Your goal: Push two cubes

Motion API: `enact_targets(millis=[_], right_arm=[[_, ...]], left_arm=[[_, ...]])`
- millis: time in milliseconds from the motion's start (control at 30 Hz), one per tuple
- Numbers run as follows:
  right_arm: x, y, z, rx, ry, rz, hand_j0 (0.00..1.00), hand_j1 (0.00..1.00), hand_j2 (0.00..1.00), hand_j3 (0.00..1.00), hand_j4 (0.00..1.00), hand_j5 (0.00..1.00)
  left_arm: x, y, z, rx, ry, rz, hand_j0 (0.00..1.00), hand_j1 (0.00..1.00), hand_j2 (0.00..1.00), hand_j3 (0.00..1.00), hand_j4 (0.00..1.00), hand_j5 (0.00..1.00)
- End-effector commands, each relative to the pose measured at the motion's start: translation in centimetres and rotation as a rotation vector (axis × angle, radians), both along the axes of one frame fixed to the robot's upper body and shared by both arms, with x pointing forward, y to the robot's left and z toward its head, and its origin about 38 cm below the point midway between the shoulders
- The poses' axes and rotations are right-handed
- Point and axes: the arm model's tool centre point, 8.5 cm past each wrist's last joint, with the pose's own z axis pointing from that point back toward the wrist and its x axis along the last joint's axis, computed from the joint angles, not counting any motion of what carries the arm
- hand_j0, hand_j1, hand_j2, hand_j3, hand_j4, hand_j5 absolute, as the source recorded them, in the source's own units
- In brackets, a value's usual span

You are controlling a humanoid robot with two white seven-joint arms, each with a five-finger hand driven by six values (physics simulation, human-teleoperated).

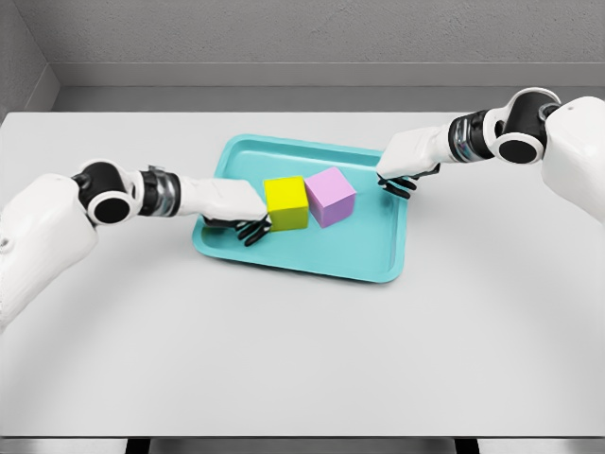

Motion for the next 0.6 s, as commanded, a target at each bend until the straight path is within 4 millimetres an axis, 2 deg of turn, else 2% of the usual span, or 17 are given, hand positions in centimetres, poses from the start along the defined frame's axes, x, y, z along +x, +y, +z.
enact_targets(millis=[0, 500, 533, 567], right_arm=[[0.0, 0.0, 0.1, 0.002, -0.001, -0.003, 0.12, 0.12, 0.12, 0.12, 0.12, 0.12], [-0.1, 0.2, 0.1, 0.005, -0.001, 0.004, 0.13, 0.13, 0.13, 0.13, 0.13, 0.13], [0.0, 0.1, 0.2, 0.004, -0.003, 0.003, 0.13, 0.13, 0.13, 0.13, 0.13, 0.13], [0.0, 0.1, 0.2, 0.004, -0.003, 0.003, 0.13, 0.13, 0.13, 0.13, 0.13, 0.13]], left_arm=[[-0.1, -0.4, -0.2, -0.004, 0.006, -0.006, 0.12, 0.12, 0.12, 0.12, 0.12, 0.12], [-0.1, -1.8, 0.2, -0.023, 0.000, -0.027, 0.10, 0.10, 0.10, 0.10, 0.10, 0.10], [-0.2, -1.9, 0.4, -0.026, -0.002, -0.031, 0.10, 0.10, 0.10, 0.10, 0.10, 0.10], [-0.8, -2.3, 1.4, -0.038, -0.028, -0.064, 0.11, 0.11, 0.11, 0.11, 0.11, 0.11]])
